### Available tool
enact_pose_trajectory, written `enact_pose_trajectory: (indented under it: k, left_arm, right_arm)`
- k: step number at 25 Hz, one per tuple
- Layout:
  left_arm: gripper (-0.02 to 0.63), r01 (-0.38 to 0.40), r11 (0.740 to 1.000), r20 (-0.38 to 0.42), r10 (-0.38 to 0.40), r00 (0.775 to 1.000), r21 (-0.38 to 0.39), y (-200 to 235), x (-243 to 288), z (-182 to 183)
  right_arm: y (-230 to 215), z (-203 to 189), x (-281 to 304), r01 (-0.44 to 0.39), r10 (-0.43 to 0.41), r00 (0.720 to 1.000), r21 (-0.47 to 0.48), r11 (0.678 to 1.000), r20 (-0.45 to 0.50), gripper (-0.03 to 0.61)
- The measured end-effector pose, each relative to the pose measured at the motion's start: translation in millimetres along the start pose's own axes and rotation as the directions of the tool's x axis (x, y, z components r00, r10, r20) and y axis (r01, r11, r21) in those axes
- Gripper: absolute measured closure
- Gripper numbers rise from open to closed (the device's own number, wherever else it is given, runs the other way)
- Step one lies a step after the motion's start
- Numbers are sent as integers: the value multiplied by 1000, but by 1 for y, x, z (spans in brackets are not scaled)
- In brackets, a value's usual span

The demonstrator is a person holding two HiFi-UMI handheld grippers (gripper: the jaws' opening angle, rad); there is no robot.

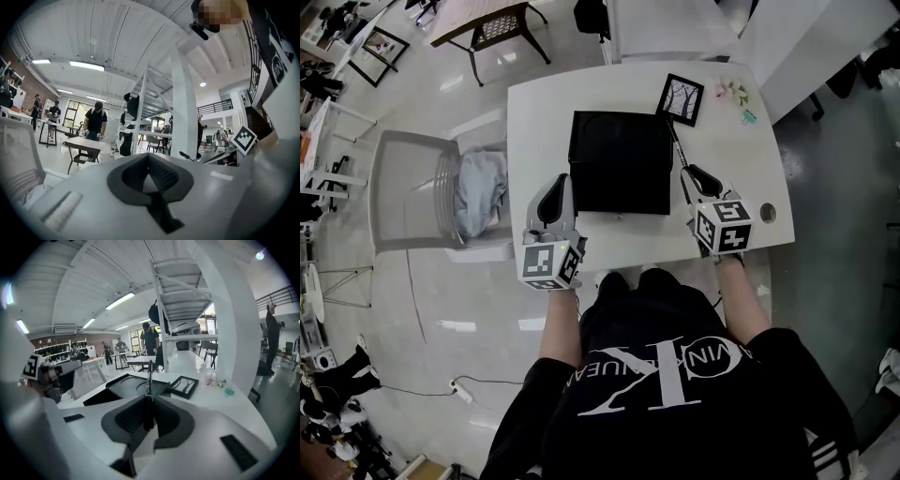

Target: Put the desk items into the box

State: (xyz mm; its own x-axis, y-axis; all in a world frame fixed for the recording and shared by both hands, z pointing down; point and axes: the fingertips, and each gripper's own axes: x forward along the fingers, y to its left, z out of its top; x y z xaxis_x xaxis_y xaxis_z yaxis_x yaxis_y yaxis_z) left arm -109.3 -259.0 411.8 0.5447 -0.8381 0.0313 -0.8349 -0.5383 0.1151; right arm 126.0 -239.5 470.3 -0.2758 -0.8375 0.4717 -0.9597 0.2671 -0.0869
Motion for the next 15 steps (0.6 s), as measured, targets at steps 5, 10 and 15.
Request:
enact_pose_trajectory:
  k: [5, 10, 15]
  left_arm:
    - [603, -10, 1000, 11, 10, 1000, 2, 13, -5, 5]
    - [603, -35, 999, 18, 35, 999, 0, 29, -12, 8]
    - [603, -65, 998, 24, 65, 998, -1, 44, -20, 9]
  right_arm:
    - [23, 9, 13, -45, 45, 999, -18, 999, 7, 511]
    - [48, 14, 26, -100, 100, 995, -47, 994, -8, 511]
    - [75, 13, 39, -189, 186, 982, -83, 978, -44, 511]
